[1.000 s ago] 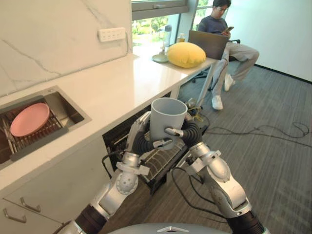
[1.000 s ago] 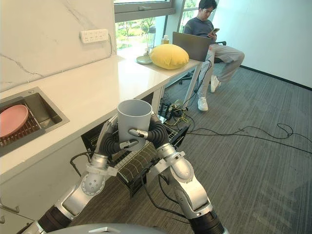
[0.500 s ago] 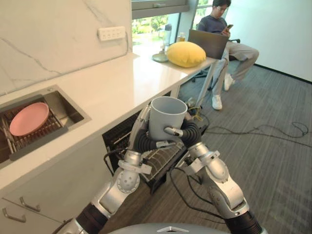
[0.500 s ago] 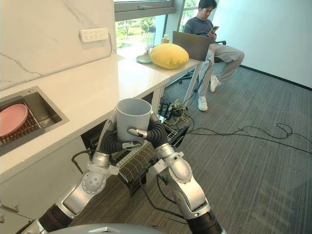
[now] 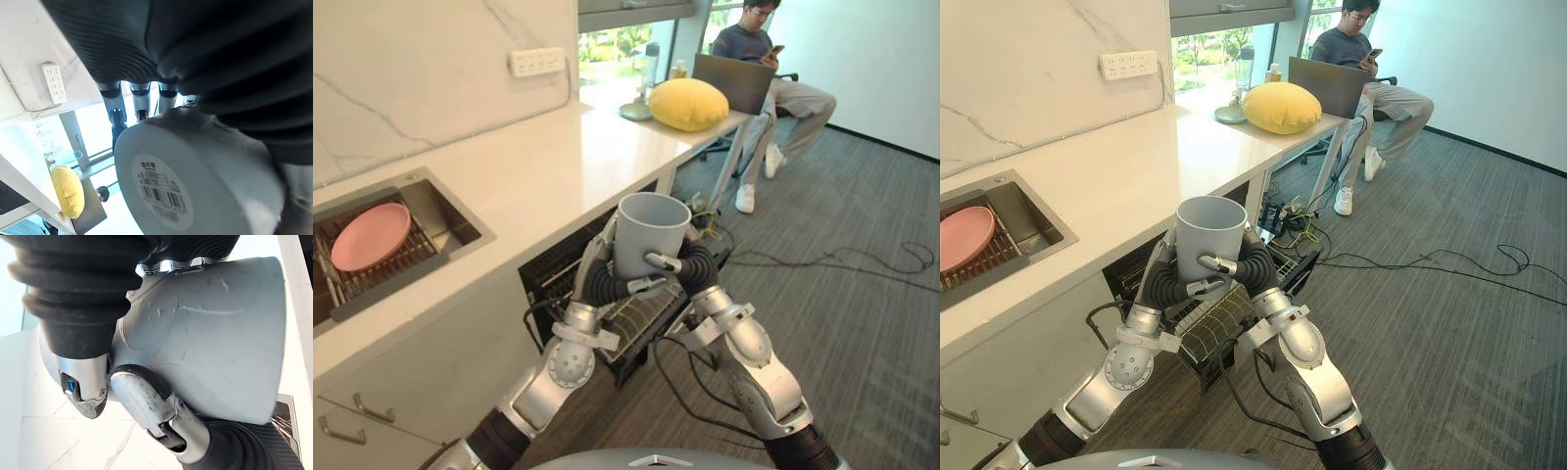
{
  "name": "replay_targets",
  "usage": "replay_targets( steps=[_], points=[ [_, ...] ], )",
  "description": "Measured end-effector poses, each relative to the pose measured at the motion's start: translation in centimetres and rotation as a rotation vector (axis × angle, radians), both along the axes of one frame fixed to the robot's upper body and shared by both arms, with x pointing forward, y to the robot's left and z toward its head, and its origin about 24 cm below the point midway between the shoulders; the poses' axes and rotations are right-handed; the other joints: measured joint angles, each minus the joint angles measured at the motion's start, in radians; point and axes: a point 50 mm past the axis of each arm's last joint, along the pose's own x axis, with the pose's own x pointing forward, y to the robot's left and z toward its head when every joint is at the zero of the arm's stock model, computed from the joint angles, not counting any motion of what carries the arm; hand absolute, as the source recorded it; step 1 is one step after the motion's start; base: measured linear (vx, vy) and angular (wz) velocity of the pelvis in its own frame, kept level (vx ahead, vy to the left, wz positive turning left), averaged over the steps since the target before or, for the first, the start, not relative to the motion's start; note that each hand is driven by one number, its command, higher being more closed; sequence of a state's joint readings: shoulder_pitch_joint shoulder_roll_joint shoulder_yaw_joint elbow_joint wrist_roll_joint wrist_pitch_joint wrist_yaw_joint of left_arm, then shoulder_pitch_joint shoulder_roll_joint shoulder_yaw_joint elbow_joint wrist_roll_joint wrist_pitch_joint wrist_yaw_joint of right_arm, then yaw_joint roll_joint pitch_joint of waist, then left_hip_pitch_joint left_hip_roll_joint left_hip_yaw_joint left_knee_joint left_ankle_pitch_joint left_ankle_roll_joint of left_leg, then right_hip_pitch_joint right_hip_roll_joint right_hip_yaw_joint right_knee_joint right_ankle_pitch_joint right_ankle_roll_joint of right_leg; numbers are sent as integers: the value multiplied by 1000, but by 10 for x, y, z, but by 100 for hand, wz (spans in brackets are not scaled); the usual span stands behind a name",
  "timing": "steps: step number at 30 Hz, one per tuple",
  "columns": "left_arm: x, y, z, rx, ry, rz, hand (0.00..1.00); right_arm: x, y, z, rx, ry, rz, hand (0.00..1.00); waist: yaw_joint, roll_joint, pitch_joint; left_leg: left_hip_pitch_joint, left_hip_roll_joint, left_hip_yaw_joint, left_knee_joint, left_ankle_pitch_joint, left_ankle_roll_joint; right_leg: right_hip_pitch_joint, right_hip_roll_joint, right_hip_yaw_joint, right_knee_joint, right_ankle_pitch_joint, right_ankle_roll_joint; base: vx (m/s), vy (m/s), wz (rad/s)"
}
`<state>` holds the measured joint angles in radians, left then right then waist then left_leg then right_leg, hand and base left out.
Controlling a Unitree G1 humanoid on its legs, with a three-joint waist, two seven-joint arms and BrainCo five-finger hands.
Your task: Walk over to the sink, pick up the cup, carry it to the dishwasher, place the cup inside the dishwasher, then close the dishwasher door
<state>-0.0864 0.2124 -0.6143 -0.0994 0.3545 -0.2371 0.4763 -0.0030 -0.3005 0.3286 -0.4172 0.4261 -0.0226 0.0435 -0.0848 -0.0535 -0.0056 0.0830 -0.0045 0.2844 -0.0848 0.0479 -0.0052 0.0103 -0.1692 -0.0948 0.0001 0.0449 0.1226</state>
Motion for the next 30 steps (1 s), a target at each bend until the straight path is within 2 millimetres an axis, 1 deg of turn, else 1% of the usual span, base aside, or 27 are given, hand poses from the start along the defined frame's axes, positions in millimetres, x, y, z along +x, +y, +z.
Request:
replay_targets(
  steps=[1,2,14,30],
  points=[
    [0,0,0,0,0,0,100,0,0,0,0,0,0,100,0,0,0,-1,0,0,0,0,0,-1,0,0,0,0,0,0,0,0],
    [0,0,0,0,0,0,100,0,0,0,0,0,0,0,0,0,0,-2,0,0,0,0,0,-2,0,0,0,0,0,0,0,0],
    [-1,-1,1,13,-23,11,100,0,2,-1,7,11,10,0,0,0,0,-4,-1,-1,0,4,5,-4,0,0,1,0,0,0,0,0],
    [-1,1,2,78,-95,92,100,-1,5,-3,31,35,-19,0,0,0,-1,1,-1,0,0,11,6,-3,0,0,7,1,-1,0,0,0]
  ],
)
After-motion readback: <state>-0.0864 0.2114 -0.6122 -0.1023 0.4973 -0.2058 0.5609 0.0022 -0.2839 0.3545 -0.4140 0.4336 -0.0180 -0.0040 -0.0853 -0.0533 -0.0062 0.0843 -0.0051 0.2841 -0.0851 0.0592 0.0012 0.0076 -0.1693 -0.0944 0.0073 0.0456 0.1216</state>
